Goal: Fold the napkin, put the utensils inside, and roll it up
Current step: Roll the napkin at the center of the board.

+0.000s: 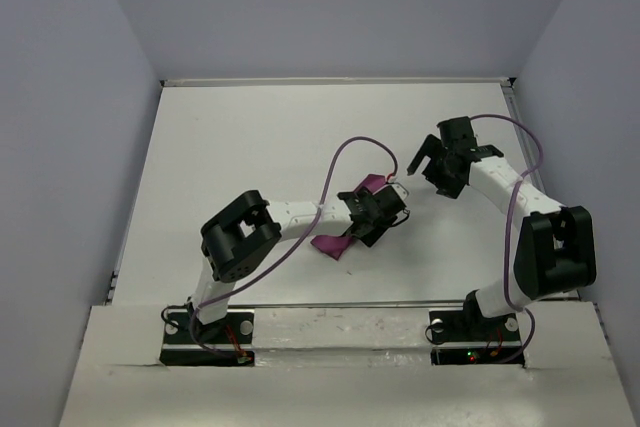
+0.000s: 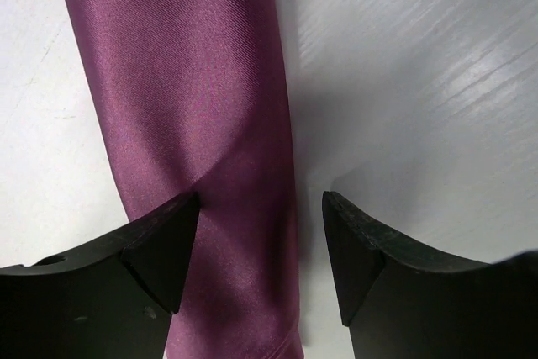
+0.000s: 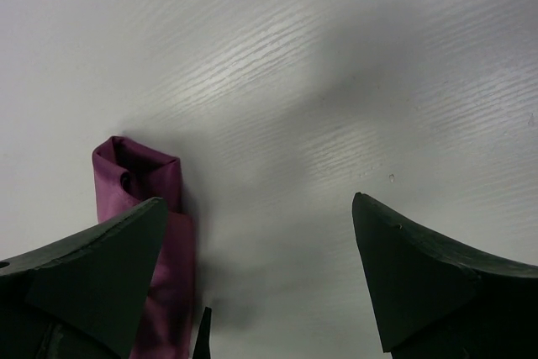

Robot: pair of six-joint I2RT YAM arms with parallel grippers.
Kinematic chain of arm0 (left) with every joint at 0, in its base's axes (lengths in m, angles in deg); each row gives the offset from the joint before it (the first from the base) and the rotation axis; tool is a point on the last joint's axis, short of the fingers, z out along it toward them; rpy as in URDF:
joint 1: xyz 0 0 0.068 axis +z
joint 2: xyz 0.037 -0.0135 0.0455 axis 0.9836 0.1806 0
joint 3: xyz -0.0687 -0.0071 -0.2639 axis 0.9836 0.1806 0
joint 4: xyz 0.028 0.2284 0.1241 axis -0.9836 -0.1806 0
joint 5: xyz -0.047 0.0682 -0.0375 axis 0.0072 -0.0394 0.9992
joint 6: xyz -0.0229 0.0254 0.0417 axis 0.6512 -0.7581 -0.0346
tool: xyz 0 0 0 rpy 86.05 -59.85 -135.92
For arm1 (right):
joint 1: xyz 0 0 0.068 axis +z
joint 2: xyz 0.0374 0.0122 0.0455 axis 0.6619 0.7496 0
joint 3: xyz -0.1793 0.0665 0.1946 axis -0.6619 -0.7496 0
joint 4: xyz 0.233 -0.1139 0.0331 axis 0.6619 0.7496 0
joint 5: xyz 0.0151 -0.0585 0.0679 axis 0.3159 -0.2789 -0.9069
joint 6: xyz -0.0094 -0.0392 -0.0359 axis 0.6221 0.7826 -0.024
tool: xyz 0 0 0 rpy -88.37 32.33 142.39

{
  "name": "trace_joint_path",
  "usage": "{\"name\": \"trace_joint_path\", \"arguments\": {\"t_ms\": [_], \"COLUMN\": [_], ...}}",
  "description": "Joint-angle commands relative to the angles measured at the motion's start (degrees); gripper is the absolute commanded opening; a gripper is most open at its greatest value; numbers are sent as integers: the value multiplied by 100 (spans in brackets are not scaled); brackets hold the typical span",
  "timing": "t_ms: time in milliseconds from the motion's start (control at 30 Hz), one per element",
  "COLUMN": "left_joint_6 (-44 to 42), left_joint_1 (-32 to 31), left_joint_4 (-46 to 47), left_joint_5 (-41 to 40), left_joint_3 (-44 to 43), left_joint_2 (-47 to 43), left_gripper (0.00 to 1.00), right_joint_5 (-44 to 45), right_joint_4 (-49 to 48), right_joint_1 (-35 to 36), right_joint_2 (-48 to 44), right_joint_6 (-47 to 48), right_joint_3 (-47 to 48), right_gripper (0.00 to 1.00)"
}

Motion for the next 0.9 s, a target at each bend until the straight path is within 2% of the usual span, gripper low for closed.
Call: {"name": "trace_joint_path", "arguments": {"t_ms": [0, 133, 267, 400, 533, 567, 867], "left_joint_6": [-82, -126, -214, -293, -372, -425, -741], "left_joint_1": [7, 16, 60, 130, 244, 323, 1157], "left_joint_4": [111, 103, 173, 199, 269, 296, 384], "left_joint_5": [-266, -380, -354, -205, 180, 322, 2694], "left_joint_3": [-139, -104, -25, 46, 99, 134, 283], "left_joint_2": [-39, 128, 190, 208, 103, 41, -433], "left_gripper": [71, 66, 48, 37, 13, 0, 0], "right_joint_5": [-14, 12, 30, 47, 65, 65, 74], "right_joint_4": [-37, -37, -37, -37, -37, -37, -37], "right_joint_1": [7, 7, 7, 7, 7, 7, 7], "right_joint_2": [-151, -151, -169, -169, -177, -169, -151], "right_joint_6": [70, 70, 52, 52, 61, 70, 61], "right_joint_3": [86, 86, 42, 15, 24, 24, 33], "right_gripper": [98, 98, 98, 98, 98, 98, 98]}}
